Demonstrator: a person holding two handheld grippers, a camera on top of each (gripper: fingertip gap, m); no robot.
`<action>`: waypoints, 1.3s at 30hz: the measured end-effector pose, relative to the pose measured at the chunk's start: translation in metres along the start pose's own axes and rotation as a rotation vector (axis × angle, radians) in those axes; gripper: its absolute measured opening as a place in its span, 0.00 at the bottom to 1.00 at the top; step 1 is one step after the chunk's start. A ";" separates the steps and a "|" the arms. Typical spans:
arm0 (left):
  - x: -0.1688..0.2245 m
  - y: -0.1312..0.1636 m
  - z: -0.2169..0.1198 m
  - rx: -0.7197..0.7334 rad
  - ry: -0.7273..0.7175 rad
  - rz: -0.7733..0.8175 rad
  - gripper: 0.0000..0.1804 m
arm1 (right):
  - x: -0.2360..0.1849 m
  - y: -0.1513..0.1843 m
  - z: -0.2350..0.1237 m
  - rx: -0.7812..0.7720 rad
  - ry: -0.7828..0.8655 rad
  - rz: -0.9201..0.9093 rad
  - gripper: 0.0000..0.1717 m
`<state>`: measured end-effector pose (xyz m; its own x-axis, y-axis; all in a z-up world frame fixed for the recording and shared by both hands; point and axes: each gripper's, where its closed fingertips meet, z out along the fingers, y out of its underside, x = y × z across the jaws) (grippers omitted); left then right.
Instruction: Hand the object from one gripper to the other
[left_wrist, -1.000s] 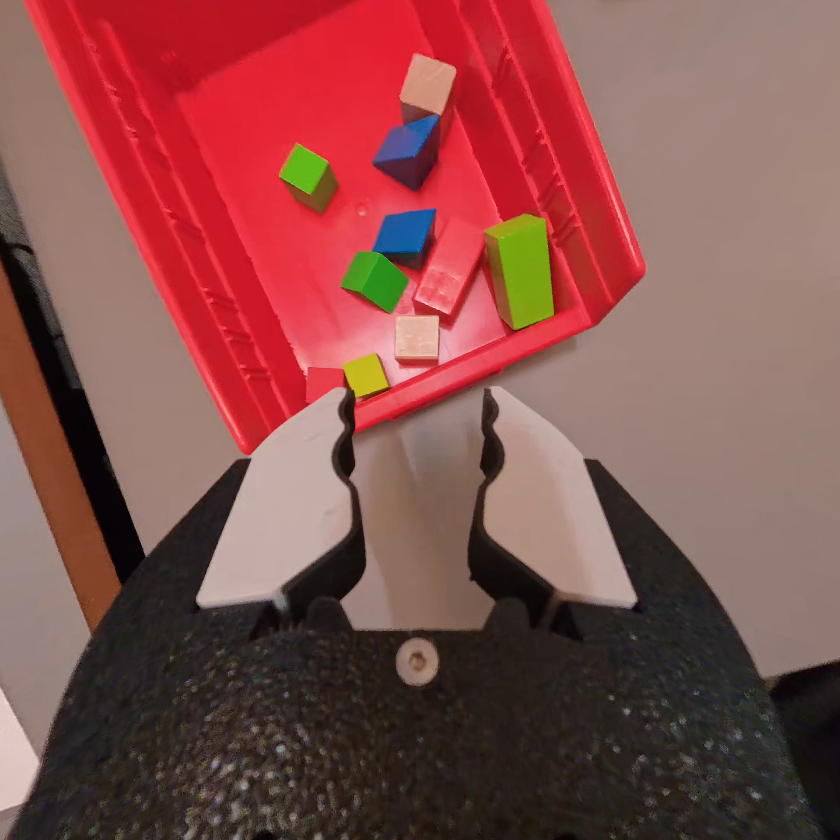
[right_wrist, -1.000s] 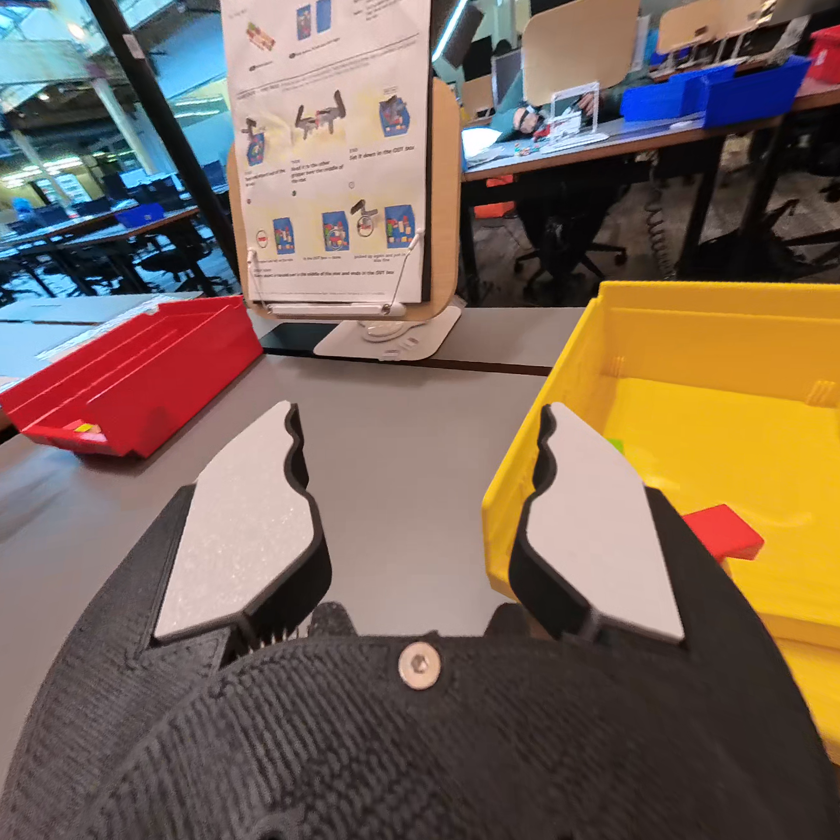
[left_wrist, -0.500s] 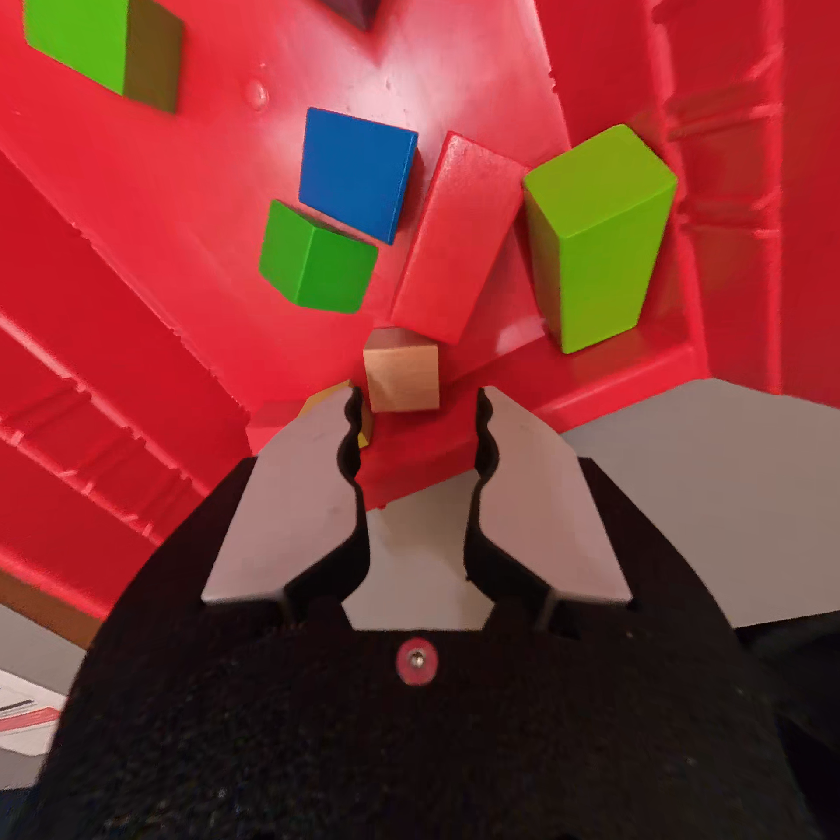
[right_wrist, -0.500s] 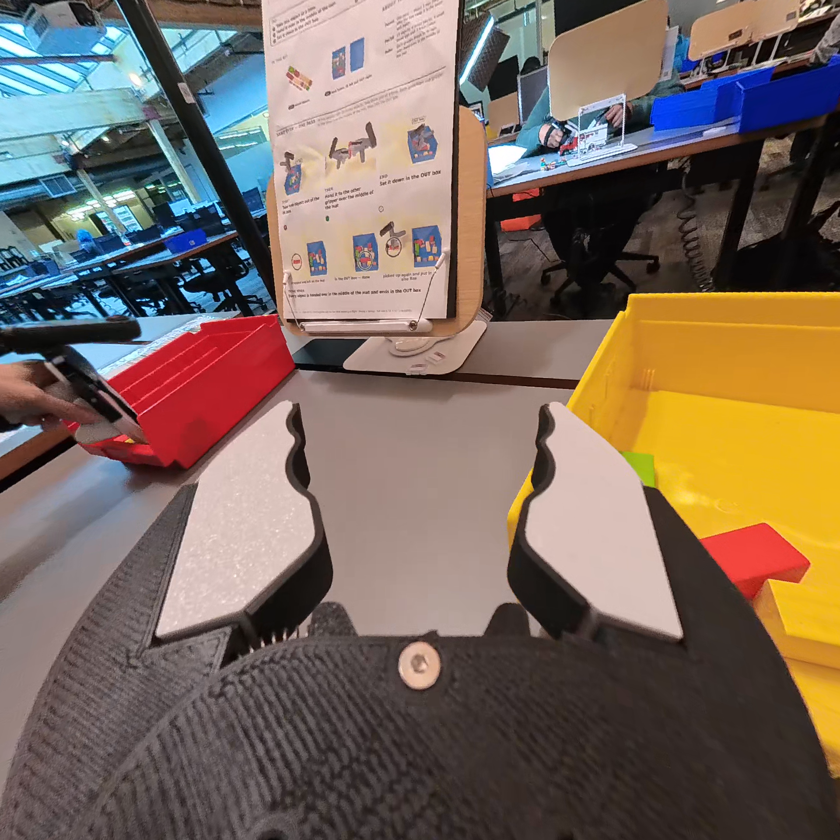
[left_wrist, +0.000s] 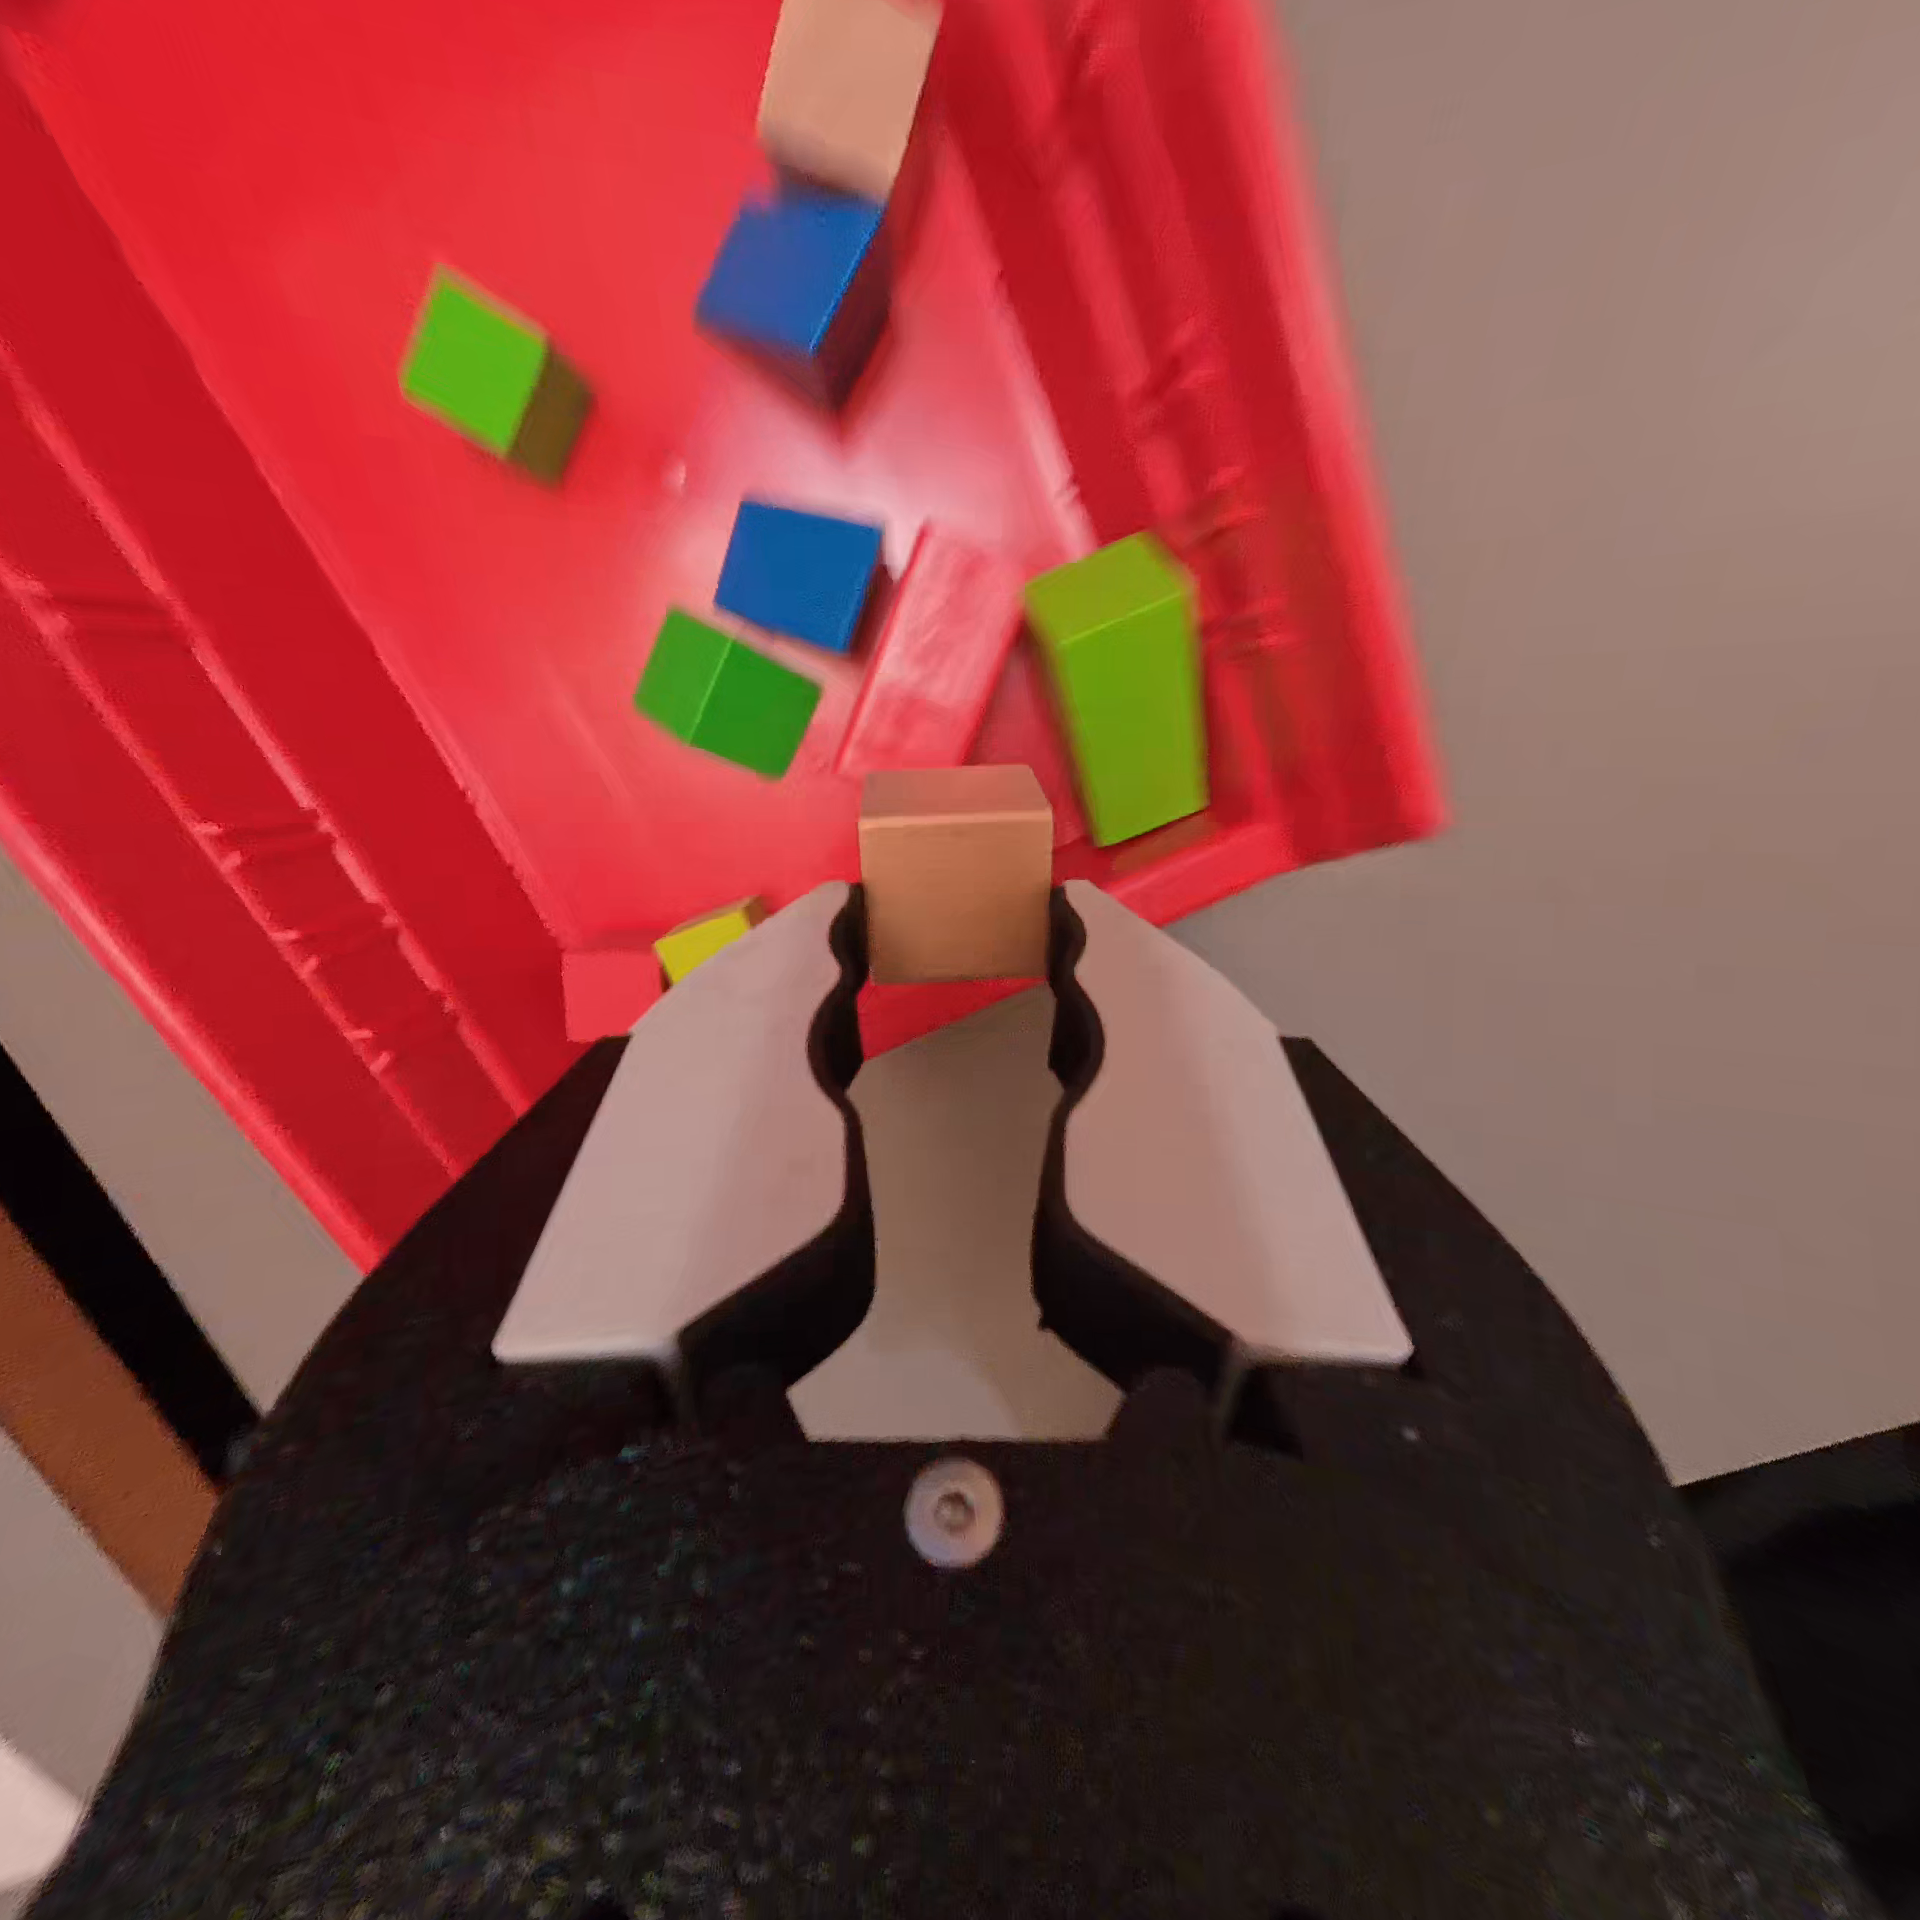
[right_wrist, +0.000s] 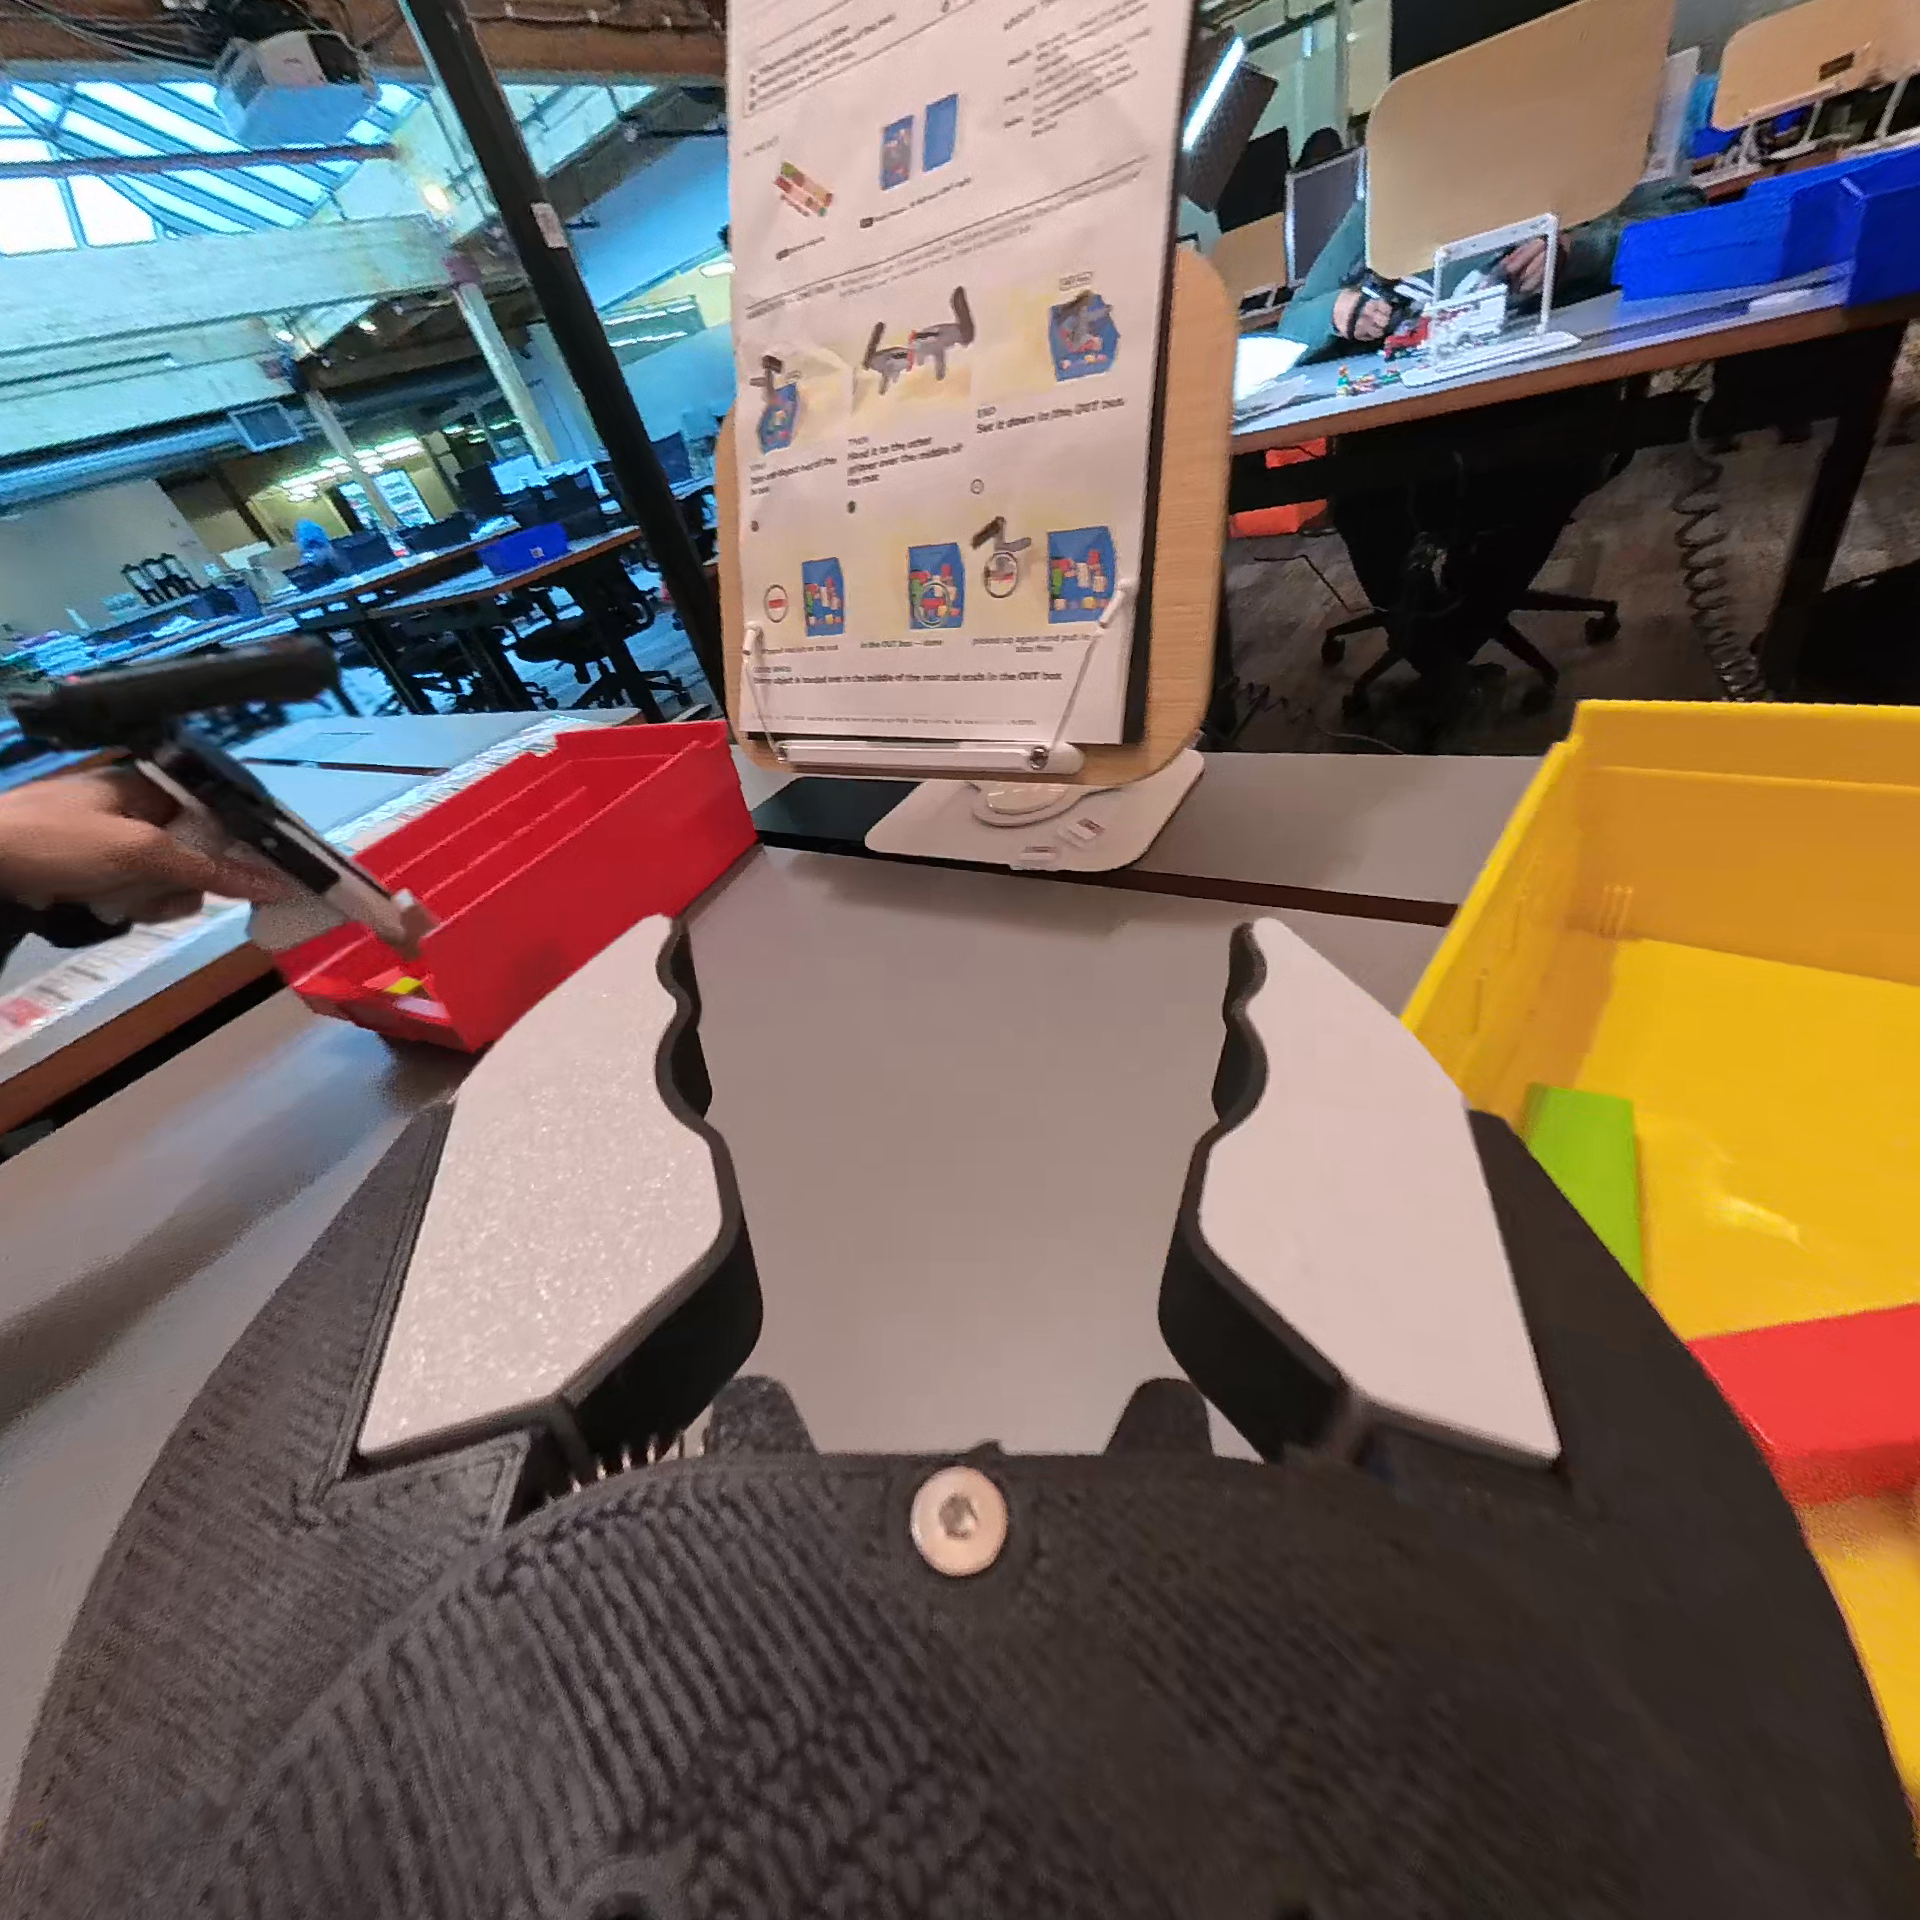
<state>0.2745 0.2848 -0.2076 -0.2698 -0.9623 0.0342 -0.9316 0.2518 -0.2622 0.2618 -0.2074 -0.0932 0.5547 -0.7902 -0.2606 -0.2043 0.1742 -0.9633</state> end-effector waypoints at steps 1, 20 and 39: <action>0.011 -0.007 -0.016 0.086 0.026 0.014 0.18 | -0.006 -0.001 0.002 0.006 -0.023 -0.003 0.56; 0.339 0.018 -0.136 0.943 0.918 0.717 0.18 | -0.220 0.020 0.000 -0.043 -0.929 0.072 0.43; 0.345 0.014 -0.134 0.992 0.934 0.591 0.24 | -0.209 0.024 0.000 -0.031 -0.853 -0.123 0.19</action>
<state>0.1353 -0.0299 -0.0706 -0.9537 -0.2392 0.1824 -0.1958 0.0330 -0.9801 0.1407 -0.0377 -0.0622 0.9881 -0.0885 -0.1259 -0.1179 0.0901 -0.9889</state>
